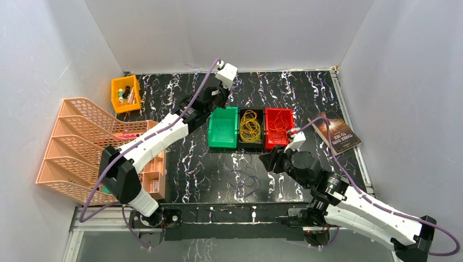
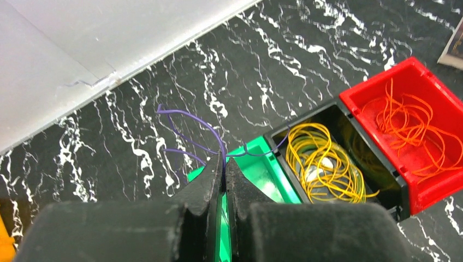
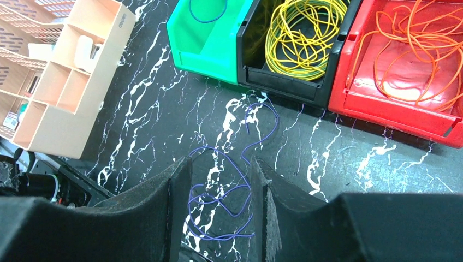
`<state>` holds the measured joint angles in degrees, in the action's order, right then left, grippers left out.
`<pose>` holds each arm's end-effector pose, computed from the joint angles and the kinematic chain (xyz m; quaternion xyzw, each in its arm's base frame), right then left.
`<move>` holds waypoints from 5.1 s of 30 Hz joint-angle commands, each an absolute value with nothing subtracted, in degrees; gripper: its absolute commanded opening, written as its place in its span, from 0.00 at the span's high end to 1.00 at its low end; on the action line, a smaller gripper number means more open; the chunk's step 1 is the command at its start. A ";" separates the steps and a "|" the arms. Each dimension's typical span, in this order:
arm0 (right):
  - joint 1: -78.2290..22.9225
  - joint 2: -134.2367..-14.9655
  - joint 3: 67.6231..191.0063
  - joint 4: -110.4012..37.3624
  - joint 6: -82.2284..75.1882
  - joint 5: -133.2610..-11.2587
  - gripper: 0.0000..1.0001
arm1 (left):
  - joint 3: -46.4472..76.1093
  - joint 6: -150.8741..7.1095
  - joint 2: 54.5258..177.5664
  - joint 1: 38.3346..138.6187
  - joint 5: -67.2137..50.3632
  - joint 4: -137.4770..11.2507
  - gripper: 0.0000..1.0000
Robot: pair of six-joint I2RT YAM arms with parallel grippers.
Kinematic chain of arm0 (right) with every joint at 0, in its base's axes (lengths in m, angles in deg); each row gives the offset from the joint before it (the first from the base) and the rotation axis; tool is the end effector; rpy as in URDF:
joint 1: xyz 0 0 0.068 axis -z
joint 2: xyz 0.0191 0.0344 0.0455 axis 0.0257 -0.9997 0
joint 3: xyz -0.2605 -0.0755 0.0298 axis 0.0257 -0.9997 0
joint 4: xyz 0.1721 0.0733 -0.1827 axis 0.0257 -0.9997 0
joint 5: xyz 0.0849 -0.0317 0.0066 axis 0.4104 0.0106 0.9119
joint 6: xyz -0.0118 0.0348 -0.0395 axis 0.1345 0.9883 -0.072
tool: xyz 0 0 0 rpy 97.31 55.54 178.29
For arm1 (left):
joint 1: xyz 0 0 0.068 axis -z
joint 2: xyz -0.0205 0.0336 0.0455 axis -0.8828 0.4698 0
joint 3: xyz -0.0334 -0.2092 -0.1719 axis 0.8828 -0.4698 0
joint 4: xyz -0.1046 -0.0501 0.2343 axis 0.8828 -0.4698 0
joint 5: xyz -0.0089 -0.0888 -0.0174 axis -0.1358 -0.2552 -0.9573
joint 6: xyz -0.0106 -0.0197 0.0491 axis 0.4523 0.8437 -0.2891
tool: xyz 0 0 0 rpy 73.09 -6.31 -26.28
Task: Untangle the cables
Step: Place the cable in the bin.
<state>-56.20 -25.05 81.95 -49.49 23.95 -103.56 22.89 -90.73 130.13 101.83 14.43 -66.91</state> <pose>0.0896 0.1149 0.2667 -0.0397 0.7943 0.3051 0.5238 0.2942 -0.2338 0.3766 0.2317 0.7337 -0.0830 0.6334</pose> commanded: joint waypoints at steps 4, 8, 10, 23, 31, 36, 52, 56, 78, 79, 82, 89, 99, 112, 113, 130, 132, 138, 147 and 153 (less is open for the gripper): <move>-56.35 -25.62 82.07 -47.02 23.77 -104.25 0.49 | 19.98 -88.35 124.27 101.44 13.41 -66.19 1.00; -56.36 -25.85 81.72 -46.38 23.94 -103.95 0.49 | 19.30 -89.13 121.40 101.44 15.60 -68.13 1.00; -56.36 -26.16 81.59 -45.93 23.94 -103.68 0.49 | 18.44 -89.85 120.25 101.44 16.43 -68.78 1.00; -56.36 -28.59 81.63 -43.41 23.59 -102.32 0.49 | 13.77 -90.38 119.80 101.44 14.91 -70.32 1.00; -56.36 -28.33 80.94 -42.96 23.94 -102.31 0.49 | 15.71 -91.13 124.57 102.45 10.83 -72.63 1.00; -56.36 -27.03 80.54 -44.05 24.56 -102.82 0.49 | 19.93 -91.21 129.30 106.35 9.76 -72.90 1.00; -56.31 -24.13 80.18 -46.29 25.67 -104.51 0.49 | 17.34 -84.77 135.21 102.61 5.31 -65.08 1.00; -56.36 -24.18 80.18 -46.30 25.61 -104.44 0.49 | 14.83 -83.17 134.52 101.26 5.41 -64.82 1.00; -56.31 -24.34 79.95 -45.90 25.62 -104.15 0.48 | 13.21 -82.01 144.39 99.98 5.17 -66.77 1.00; -56.35 -24.55 80.04 -45.94 25.53 -104.14 0.48 | 13.30 -82.03 144.76 99.95 5.65 -66.94 1.00; -56.36 -24.87 80.22 -45.78 25.45 -104.14 0.48 | 13.88 -81.97 146.01 99.70 5.93 -67.57 1.00; -56.30 -24.81 80.05 -45.72 25.30 -104.16 0.48 | 15.38 -81.81 147.56 98.99 5.37 -68.39 0.96; -56.35 -24.47 80.14 -46.29 25.17 -104.50 0.48 | 17.81 -81.86 145.63 98.63 4.90 -69.89 0.67; -56.36 -24.62 80.22 -46.48 25.76 -105.56 0.44 | 17.30 -82.08 138.88 98.63 5.62 -71.26 0.46; -56.34 -24.70 80.22 -46.47 25.81 -105.64 0.44 | 17.14 -82.12 138.30 98.63 5.65 -71.40 0.45; -56.35 -25.56 80.40 -46.60 26.14 -105.75 0.43 | 18.28 -79.14 135.97 98.45 0.59 -69.43 0.42; -56.36 -25.51 80.45 -46.71 26.03 -105.76 0.43 | 19.65 -78.71 137.51 98.45 -1.09 -69.49 0.42; -56.35 -24.55 80.50 -47.76 26.50 -106.17 0.43 | 23.17 -75.42 141.59 98.45 -2.28 -69.48 0.38; -56.32 -23.83 80.11 -48.05 27.02 -106.44 0.43 | 23.99 -61.70 141.50 100.86 11.13 -69.17 0.31; -56.32 -23.87 80.52 -48.76 27.00 -106.36 0.43 | 24.45 -56.57 142.90 102.23 17.63 -68.58 0.36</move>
